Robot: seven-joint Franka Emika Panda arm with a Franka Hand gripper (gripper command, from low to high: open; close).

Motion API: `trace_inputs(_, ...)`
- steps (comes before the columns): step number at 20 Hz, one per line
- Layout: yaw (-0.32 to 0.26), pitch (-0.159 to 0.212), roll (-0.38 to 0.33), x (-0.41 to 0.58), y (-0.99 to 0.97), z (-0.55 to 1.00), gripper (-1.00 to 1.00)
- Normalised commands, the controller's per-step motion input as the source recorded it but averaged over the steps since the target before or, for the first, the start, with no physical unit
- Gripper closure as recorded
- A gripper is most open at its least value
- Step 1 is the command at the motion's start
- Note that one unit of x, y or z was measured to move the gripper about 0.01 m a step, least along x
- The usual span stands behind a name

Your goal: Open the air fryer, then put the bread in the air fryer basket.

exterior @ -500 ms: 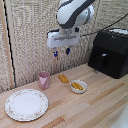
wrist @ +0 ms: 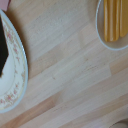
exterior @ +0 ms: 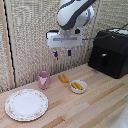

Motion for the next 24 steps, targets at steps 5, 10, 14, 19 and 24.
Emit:
trace_inputs(5,-0.373,0.0,-0.082,0.029,-0.03,0.0,-1.0)
trace_inputs(10,-0.309,0.0,-0.229,0.1,-0.05,0.0,-1.0)
trace_inputs(14,-0.212,0.0,-0.349,0.064,-0.04,0.0,-1.0)
trace_inputs(19,-0.137,-0.016,-0.375,0.0,-0.01,-0.08,-1.0)
trace_inputs(24,-0.101,-0.063,-0.375,-0.025,0.0,-0.06,-1.0)
